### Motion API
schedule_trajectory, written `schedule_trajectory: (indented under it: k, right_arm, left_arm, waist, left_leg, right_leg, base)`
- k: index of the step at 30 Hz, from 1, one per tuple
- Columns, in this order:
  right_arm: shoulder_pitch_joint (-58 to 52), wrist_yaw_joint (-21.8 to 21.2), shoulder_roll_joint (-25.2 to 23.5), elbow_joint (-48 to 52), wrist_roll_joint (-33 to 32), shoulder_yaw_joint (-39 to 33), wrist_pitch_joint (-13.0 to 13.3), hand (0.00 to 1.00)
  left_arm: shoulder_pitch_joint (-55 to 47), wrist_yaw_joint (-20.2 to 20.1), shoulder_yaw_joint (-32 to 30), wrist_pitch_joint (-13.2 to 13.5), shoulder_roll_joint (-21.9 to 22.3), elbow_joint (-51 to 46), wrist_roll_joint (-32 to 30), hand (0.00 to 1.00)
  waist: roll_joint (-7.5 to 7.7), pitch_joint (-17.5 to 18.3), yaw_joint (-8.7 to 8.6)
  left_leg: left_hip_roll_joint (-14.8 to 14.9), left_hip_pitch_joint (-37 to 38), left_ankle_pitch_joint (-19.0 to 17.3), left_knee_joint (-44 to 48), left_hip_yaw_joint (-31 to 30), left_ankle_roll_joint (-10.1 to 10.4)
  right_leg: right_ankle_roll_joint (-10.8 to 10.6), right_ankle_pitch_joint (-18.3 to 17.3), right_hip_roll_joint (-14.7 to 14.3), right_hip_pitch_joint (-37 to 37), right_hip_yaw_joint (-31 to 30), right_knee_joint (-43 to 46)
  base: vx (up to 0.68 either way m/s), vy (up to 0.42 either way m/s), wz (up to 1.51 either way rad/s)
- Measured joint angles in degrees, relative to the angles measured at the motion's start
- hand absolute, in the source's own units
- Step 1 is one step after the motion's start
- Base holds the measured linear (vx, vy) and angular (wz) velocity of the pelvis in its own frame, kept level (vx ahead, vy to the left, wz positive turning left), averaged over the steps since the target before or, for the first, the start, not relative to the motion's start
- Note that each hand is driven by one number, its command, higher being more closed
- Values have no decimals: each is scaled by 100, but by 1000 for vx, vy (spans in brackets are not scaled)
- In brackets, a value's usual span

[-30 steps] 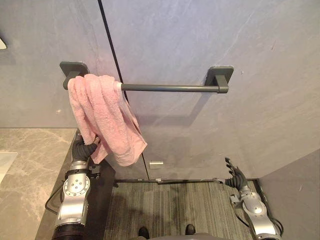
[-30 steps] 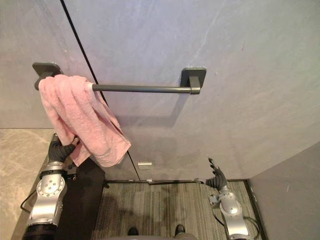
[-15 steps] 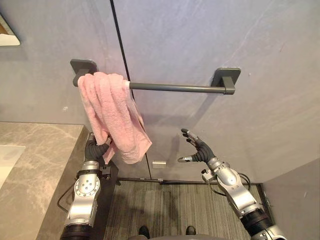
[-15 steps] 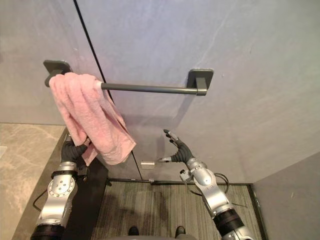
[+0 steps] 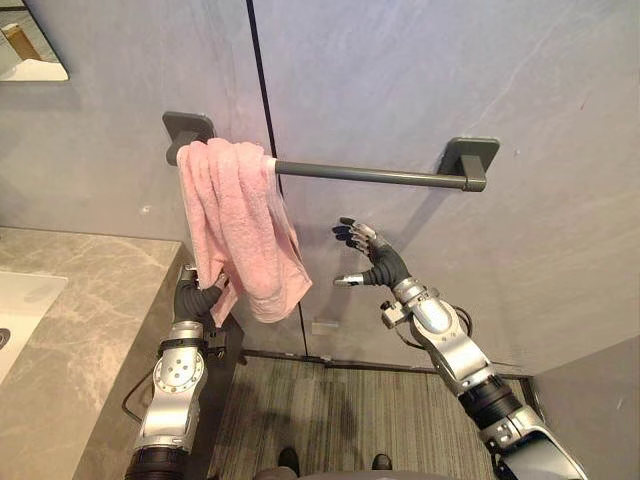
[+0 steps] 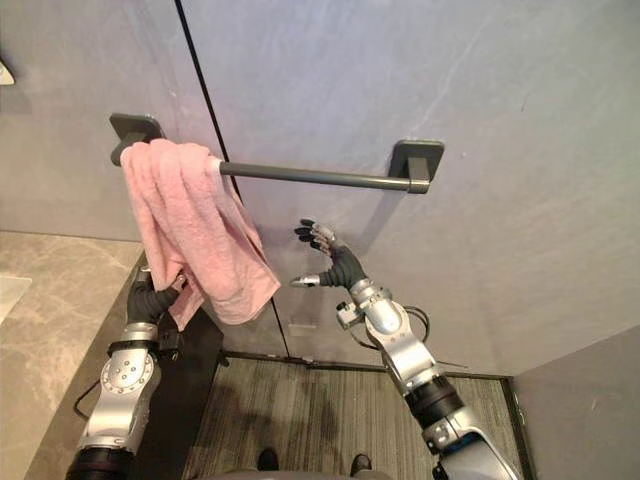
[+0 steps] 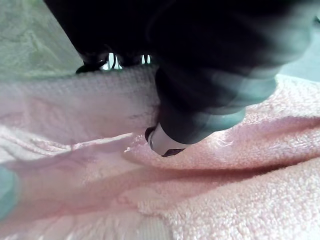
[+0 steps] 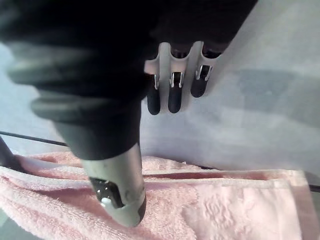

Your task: Organize washtable

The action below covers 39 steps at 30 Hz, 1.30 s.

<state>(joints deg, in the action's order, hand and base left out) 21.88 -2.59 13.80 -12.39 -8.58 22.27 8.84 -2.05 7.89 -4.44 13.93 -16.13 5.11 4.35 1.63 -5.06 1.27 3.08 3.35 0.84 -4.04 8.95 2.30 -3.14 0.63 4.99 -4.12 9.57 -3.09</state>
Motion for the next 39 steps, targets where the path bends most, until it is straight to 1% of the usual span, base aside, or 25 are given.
schedule_trajectory:
  k: [2, 5, 11, 14, 16, 18, 19, 26, 29, 33, 39]
  right_arm:
    - [130, 23, -24, -20, -44, 76, 2, 0]
    - [352, 123, -204, -94, -137, 83, 8, 0]
    - [768, 143, -383, -259, -344, 246, 27, 0]
    - [909, 143, -479, -281, -481, 339, 31, 0]
    - [1076, 139, -626, -438, -560, 370, 32, 0]
    - [1126, 165, -662, -438, -665, 448, 70, 0]
    - [1196, 162, -666, -438, -675, 561, 72, 100]
    - [1255, 146, -766, -482, -782, 583, 76, 100]
    - [1466, 136, -766, -710, -877, 740, 79, 100]
    - [1507, 119, -774, -710, -942, 801, 80, 100]
    - [1507, 110, -747, -710, -975, 801, 80, 100]
  left_arm:
    - [87, 5, 3, 0, 0, 17, 20, 100]
    - [214, 97, 27, 3, 0, 20, 75, 100]
    - [316, 112, 35, 3, -9, 48, 193, 100]
    - [507, 122, 51, 4, -18, 141, 227, 100]
    - [568, 173, 53, 4, -59, 141, 230, 100]
    - [572, 231, 51, 6, -79, 142, 234, 100]
    - [577, 229, 54, 6, -92, 142, 247, 100]
    - [616, 228, 93, 6, -92, 142, 286, 100]
    - [635, 225, 182, 6, -91, 142, 286, 100]
    - [702, 224, 187, 7, -91, 142, 285, 100]
    - [704, 223, 187, 7, -91, 142, 285, 100]
  waist:
    - [11, -1, 32]
    - [50, -6, 115]
    - [154, -5, 153]
    - [162, -4, 268]
    - [164, -4, 282]
    - [164, -4, 285]
    - [163, -4, 286]
    - [163, -4, 299]
    - [163, -5, 303]
    - [163, -5, 322]
    - [163, -5, 400]
  left_leg:
    - [3, -19, 6, 0, -19, 7]
    - [16, -73, 30, -1, -47, 19]
    - [37, -98, 50, -4, -90, 39]
    - [48, -105, 54, -7, -90, 44]
    - [64, -108, 61, -17, -93, 55]
    - [74, -114, 64, -22, -97, 60]
    - [78, -120, 66, -22, -101, 63]
    - [83, -137, 67, -21, -103, 64]
    - [86, -137, 67, -20, -102, 64]
    - [89, -135, 66, -20, -95, 65]
    - [92, -100, 64, -20, -56, 67]
  right_leg:
    - [0, 0, -4, 10, 3, -1]
    - [0, 0, -18, 47, 21, -2]
    - [6, -3, -36, 47, 50, -5]
    - [9, -4, -46, 53, 48, -5]
    - [14, -8, -62, 57, 51, -6]
    - [15, -8, -73, 58, 51, -15]
    - [15, -8, -78, 60, 51, -19]
    - [15, -8, -85, 60, 53, -40]
    - [16, -7, -87, 60, 50, -40]
    - [16, -7, -88, 59, 43, -42]
    - [17, -6, -90, 47, -1, -42]
  base:
    - [-18, -13, 4]
    - [-23, -18, 5]
    - [-27, -14, 4]
    - [-11, -4, 0]
    - [0, 0, 0]
    - [0, 0, 0]
    - [0, 0, 0]
    - [0, 0, 0]
    - [0, 0, 0]
    - [0, 0, 0]
    - [0, 0, -2]
